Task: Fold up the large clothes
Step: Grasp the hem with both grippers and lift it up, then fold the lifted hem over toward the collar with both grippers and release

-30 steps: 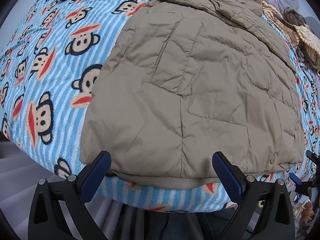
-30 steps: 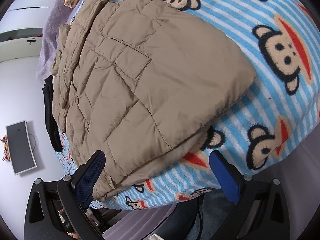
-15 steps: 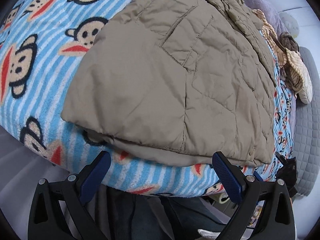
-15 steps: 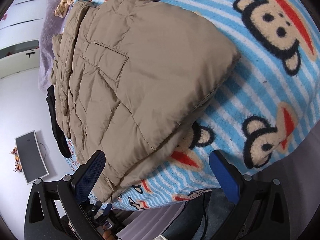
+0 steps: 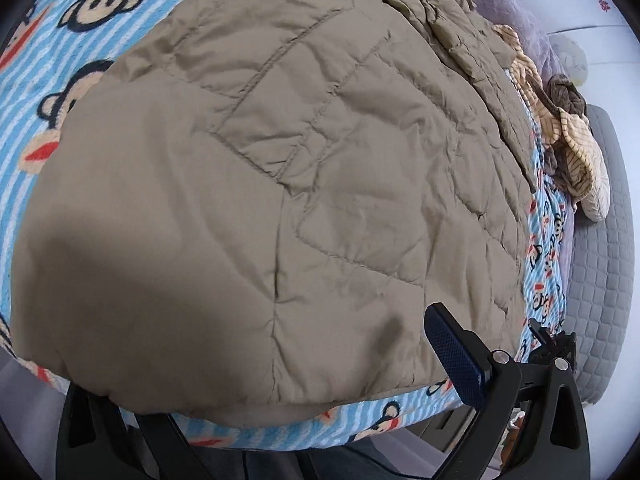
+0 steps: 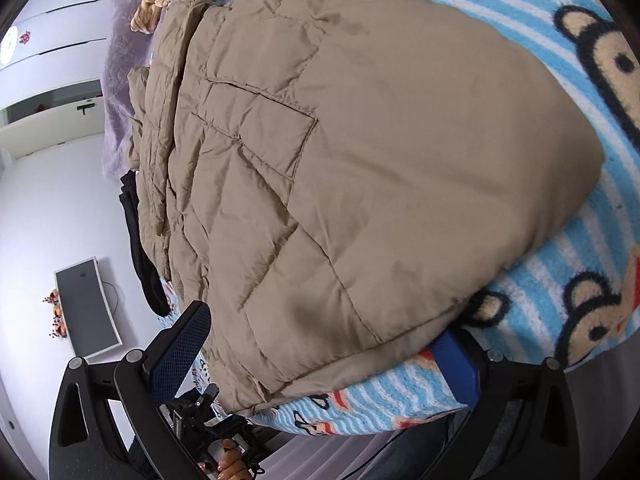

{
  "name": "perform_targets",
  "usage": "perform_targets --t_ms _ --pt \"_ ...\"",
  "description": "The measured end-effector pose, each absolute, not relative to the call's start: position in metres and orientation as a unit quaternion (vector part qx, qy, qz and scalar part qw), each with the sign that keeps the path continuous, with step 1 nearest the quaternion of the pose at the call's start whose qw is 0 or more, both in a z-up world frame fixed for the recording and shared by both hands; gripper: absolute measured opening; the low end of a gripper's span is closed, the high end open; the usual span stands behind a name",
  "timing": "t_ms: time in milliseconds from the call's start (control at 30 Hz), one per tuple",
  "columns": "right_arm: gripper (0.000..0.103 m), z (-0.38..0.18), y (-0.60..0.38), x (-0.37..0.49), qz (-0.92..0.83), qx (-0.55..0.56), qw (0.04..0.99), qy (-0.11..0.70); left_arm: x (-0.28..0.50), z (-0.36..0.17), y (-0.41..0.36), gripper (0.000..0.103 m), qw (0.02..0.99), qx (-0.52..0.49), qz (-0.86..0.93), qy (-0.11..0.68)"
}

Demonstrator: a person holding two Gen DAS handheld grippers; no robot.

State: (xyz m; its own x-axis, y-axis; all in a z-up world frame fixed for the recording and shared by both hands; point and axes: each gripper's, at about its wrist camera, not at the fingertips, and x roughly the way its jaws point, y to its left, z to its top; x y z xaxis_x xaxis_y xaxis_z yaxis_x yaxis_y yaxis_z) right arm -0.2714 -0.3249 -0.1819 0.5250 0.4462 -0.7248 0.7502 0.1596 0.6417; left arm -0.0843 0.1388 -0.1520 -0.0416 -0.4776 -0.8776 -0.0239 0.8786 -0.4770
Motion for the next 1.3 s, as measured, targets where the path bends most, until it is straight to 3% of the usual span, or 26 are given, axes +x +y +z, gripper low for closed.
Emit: perform_targets --t_ms 67,133,233,367,433,500,533,1033,1300 --pt "0.103 -0.184 -0.324 -0.269 -0.125 0.635 0.597 0.475 -0.082 -0.149 0.133 0.091 0.675 -0.175 -0.165 0.697" --pt "0.103 -0.188 -0.325 -0.266 -0.122 0.637 0.592 0.479 -0.078 -0.149 0.129 0.043 0.674 -0.161 -0.160 0.703" --pt "0.103 -0.191 -0.329 -0.265 -0.119 0.651 0.582 0.473 -0.073 -0.144 0.127 0.019 0.677 -0.149 -0.161 0.702" --pt "0.099 -0.195 -0.334 -0.260 -0.101 0.677 0.568 0.457 -0.067 -0.123 0.122 0.017 0.700 -0.135 -0.172 0.680" --pt "0.072 -0.194 -0.335 -0.255 -0.093 0.677 0.566 0.461 -0.062 -0.112 0.119 0.017 0.708 -0.136 -0.174 0.670" --pt "0.019 -0.193 -0.337 -0.248 -0.094 0.658 0.569 0.483 -0.056 -0.101 0.118 0.017 0.716 -0.136 -0.174 0.663" --pt "0.013 -0.189 -0.339 -0.243 -0.098 0.643 0.577 0.493 -0.053 -0.095 0.116 0.017 0.721 -0.136 -0.173 0.658" --pt "0.012 -0.074 -0.378 -0.113 -0.005 0.427 0.748 0.508 0.052 -0.002 0.062 0.017 0.821 -0.095 -0.147 0.543" --pt "0.012 -0.037 -0.403 -0.013 0.020 0.339 0.804 0.488 0.140 0.004 0.027 0.017 0.849 -0.065 -0.142 0.505"
